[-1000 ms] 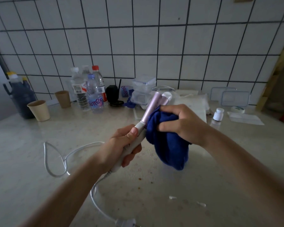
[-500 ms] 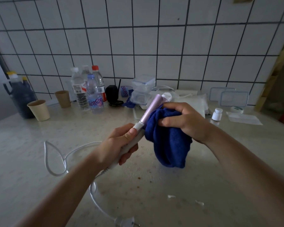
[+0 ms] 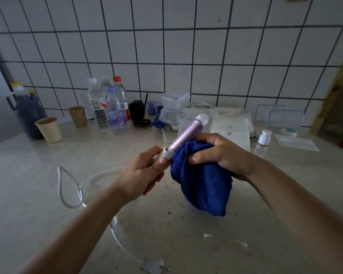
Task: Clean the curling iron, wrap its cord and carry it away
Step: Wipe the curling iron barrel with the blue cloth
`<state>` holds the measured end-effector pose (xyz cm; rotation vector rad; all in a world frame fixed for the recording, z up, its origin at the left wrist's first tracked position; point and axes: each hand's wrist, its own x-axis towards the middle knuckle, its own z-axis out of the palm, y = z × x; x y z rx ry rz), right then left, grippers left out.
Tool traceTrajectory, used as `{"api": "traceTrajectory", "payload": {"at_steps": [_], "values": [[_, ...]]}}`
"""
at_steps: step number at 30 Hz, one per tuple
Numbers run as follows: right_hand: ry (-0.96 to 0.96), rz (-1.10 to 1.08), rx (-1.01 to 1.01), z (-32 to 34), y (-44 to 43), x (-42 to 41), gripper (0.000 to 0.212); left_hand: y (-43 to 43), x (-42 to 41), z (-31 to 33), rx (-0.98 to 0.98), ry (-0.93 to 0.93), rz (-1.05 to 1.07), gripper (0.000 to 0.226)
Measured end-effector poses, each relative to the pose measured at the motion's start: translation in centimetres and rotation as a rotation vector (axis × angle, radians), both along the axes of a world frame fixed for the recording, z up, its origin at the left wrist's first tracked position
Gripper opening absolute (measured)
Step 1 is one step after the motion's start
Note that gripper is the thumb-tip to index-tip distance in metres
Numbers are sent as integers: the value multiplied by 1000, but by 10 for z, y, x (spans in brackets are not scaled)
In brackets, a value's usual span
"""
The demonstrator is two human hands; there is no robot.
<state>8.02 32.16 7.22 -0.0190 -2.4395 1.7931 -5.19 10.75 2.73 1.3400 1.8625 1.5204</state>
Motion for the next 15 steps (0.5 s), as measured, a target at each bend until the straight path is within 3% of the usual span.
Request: {"api": "traceTrajectory", "payload": {"at_steps": [10, 15], "values": [[107, 14, -28, 17, 19, 9, 39, -1, -1, 9, -18, 27, -16, 32], [61, 32, -84, 19, 34, 13, 40, -2, -2, 8, -50, 55, 0, 45]]}}
